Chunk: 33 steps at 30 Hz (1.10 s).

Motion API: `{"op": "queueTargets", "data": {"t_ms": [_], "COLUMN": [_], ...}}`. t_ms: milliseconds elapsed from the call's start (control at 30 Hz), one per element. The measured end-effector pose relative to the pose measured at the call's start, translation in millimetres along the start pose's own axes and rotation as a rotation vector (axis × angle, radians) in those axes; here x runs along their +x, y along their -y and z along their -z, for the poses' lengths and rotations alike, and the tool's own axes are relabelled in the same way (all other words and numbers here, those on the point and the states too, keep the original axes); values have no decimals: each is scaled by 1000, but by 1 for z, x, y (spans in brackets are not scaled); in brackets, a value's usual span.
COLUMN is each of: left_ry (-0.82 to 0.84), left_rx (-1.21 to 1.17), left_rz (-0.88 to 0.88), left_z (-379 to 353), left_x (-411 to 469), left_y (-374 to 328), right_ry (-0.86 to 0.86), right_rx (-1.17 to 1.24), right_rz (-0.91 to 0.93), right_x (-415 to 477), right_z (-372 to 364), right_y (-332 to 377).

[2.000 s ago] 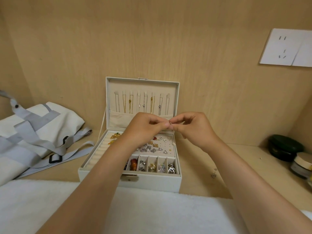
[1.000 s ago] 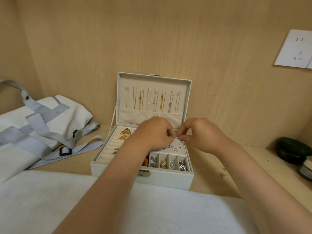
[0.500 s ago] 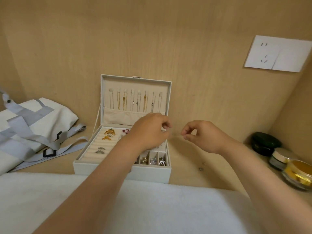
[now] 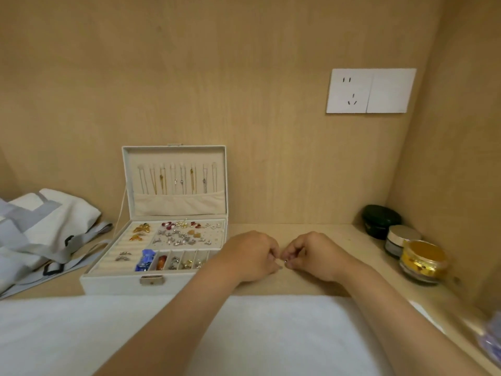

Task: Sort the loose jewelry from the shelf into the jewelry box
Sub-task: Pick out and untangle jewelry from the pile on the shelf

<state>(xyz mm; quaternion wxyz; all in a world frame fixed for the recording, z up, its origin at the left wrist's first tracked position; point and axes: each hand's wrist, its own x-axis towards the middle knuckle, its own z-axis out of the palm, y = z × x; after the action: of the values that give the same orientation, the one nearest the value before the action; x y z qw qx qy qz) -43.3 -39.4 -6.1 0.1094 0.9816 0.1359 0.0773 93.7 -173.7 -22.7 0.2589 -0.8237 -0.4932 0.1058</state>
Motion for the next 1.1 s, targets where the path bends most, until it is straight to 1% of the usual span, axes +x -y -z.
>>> {"op": "queueTargets", "data": {"t_ms": [167, 367, 467, 600, 667, 733, 833, 933, 1100], "left_ry": [-32, -173, -217, -226, -232, -280, -348, -349, -347], "left_rx": [69, 75, 72, 75, 94, 117, 67, 9, -47], "left_rz": [43, 54, 54, 70, 68, 58, 62, 71, 69], "left_z": [-12, -23, -26, -27, -23, -18, -14, -12, -11], "left_x": [3, 1, 0, -2, -2, -2, -3, -7, -8], "left_y": [-9, -18, -19, -17, -16, -13, -9, -6, -11], "right_ry": [-56, -108, -133, -190, -195, -182, -181, -198, -193], "right_rx": [6, 34, 103, 210, 261, 286, 340, 447, 416], "right_rz": [33, 41, 45, 37, 24, 11, 15, 41, 91], "right_x": [-1, 0, 0, 1, 1, 2, 2, 2, 3], "right_z": [-8, -11, -9, -8, -10, -11, -11, -10, -11], "right_y": [-4, -7, -9, -13, -14, -15, -15, -9, -1]}}
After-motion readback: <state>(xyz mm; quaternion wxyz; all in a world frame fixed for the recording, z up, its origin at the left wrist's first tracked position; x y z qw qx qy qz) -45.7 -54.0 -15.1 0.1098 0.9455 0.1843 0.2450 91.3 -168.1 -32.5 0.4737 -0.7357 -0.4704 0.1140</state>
